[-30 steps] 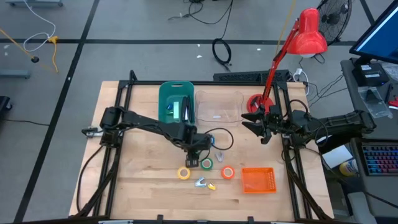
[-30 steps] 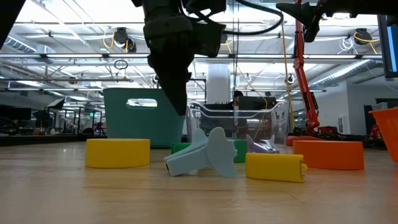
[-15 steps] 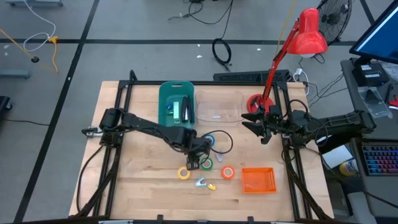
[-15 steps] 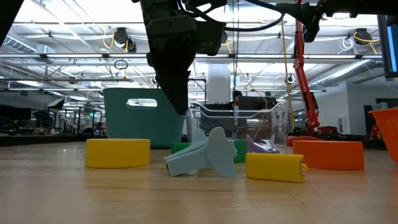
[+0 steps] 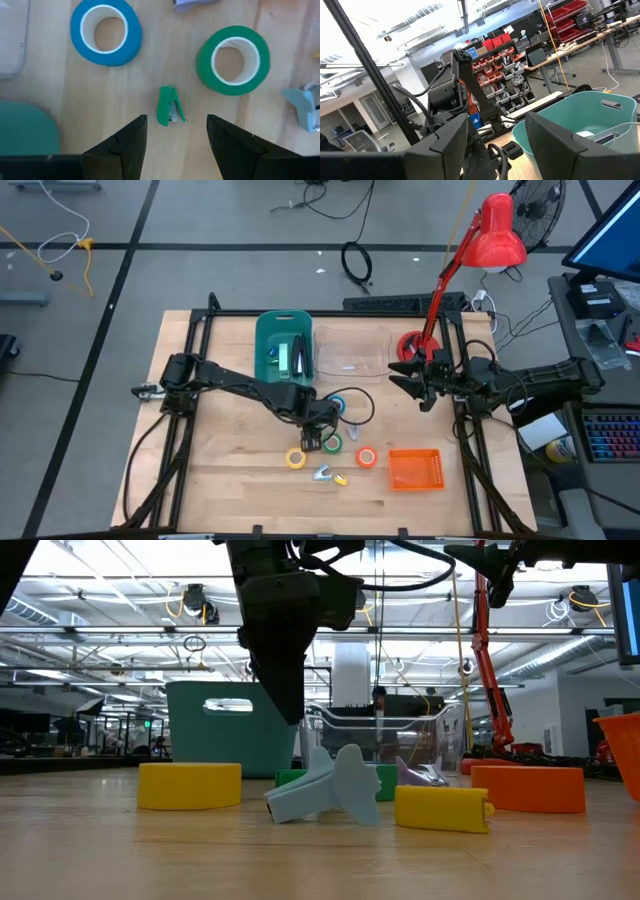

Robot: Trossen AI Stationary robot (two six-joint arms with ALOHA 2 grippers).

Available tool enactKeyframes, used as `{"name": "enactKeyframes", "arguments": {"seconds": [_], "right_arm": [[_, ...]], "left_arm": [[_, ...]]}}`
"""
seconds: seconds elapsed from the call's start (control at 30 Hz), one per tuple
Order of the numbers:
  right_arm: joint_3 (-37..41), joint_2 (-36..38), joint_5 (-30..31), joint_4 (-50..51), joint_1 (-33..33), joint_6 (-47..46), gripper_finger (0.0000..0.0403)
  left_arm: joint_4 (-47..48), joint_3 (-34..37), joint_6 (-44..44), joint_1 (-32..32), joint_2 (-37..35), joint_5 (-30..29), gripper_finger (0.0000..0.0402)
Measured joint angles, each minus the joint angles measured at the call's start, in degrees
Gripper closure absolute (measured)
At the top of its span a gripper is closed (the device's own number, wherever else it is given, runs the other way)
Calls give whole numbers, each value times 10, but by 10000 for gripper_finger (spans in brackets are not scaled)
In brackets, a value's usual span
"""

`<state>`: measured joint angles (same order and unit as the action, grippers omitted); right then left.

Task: Pick and place Stapler, Stapler remover, tape
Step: Put the small green stapler into the blue bin

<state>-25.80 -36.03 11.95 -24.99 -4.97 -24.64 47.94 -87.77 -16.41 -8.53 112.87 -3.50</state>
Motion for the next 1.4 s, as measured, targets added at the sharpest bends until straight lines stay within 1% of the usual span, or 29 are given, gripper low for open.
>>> {"name": "enactKeyframes", "arguments": {"seconds": [0.3,0.4,0.5,0.67,1.07,1.4], "right_arm": [[0,0,0,0,0,0,211],[0,0,0,0,0,0,211],[0,0,0,1,0,0,211],[0,-2,0,1,0,0,211],[0,-7,0,0,0,0,211],[0,-7,0,0,0,0,211]], "left_arm": [[8,0,3,6,4,-6,192],[1,0,8,6,15,-11,192],[-5,0,-7,6,30,-11,192],[-14,1,-9,2,51,-36,193],[-13,1,-18,8,57,-10,192],[-15,1,-18,9,57,-20,192]]}}
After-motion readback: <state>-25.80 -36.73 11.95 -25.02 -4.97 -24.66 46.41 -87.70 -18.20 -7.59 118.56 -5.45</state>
